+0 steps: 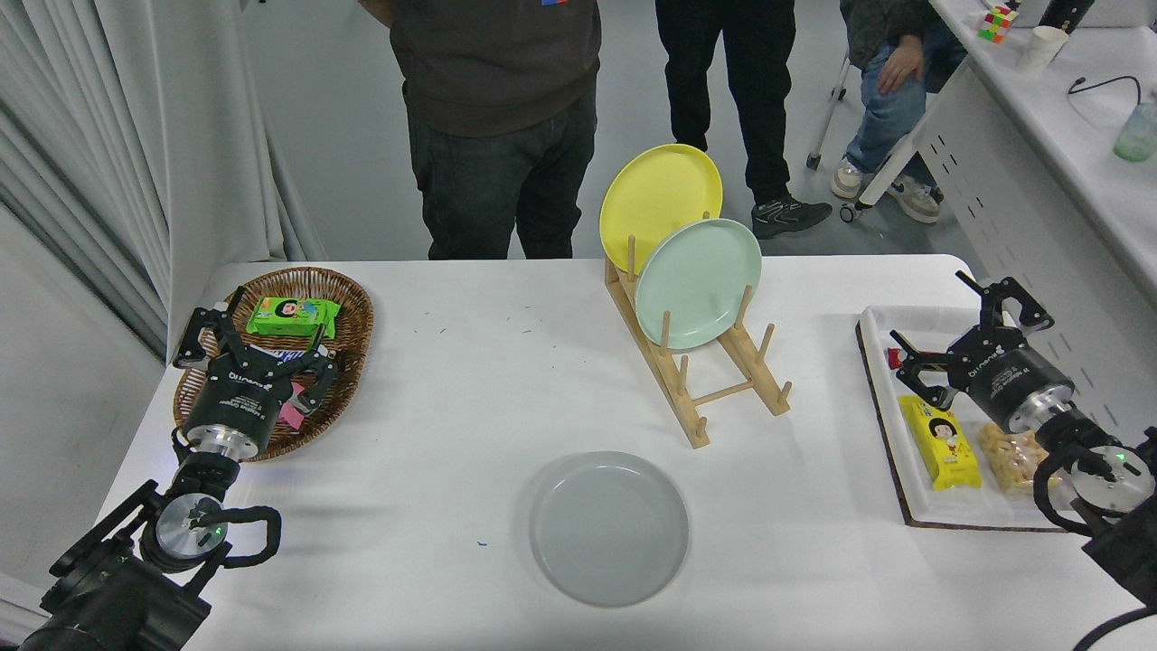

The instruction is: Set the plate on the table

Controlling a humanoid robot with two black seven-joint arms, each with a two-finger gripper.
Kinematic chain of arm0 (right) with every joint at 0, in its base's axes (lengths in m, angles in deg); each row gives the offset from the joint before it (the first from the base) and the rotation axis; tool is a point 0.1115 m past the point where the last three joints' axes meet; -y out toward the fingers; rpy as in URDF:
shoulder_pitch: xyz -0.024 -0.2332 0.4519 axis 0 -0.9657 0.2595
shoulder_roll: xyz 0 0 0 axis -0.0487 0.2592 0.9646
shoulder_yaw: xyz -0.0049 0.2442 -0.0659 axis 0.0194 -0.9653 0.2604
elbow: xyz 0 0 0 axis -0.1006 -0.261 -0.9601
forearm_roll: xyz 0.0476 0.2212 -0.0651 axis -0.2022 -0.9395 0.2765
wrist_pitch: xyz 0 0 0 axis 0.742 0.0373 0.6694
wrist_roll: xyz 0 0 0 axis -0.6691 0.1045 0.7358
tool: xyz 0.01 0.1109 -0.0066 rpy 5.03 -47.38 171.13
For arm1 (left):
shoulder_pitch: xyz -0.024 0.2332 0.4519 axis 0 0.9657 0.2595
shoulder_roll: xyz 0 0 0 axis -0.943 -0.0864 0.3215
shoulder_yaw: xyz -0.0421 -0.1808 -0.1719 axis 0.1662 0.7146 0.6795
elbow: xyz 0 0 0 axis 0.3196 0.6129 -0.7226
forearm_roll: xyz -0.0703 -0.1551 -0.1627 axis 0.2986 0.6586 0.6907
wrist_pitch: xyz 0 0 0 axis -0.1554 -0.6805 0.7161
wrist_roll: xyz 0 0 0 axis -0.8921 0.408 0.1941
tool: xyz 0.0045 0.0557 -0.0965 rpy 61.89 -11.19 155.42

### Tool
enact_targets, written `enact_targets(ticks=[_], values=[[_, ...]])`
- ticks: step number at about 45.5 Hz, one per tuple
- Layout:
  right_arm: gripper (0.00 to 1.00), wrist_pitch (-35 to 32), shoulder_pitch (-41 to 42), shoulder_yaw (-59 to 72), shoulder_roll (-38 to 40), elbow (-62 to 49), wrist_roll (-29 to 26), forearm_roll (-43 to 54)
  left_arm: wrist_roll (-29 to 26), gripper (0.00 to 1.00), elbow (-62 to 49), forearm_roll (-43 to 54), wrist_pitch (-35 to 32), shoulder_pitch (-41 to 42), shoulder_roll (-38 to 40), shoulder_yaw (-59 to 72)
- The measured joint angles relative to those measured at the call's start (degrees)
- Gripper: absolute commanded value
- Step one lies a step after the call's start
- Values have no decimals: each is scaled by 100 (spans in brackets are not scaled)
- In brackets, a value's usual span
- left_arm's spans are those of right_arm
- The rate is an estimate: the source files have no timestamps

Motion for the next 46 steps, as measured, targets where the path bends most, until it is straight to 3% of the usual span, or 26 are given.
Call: enact_targets(ticks=[17,46], values=[[100,1,-83,-255,-163,-197,14,-3,0,98,0,0,0,1,0,0],[100,109,-454,-1158,-280,591,14,-26,0,98,0,1,0,1,0,0]])
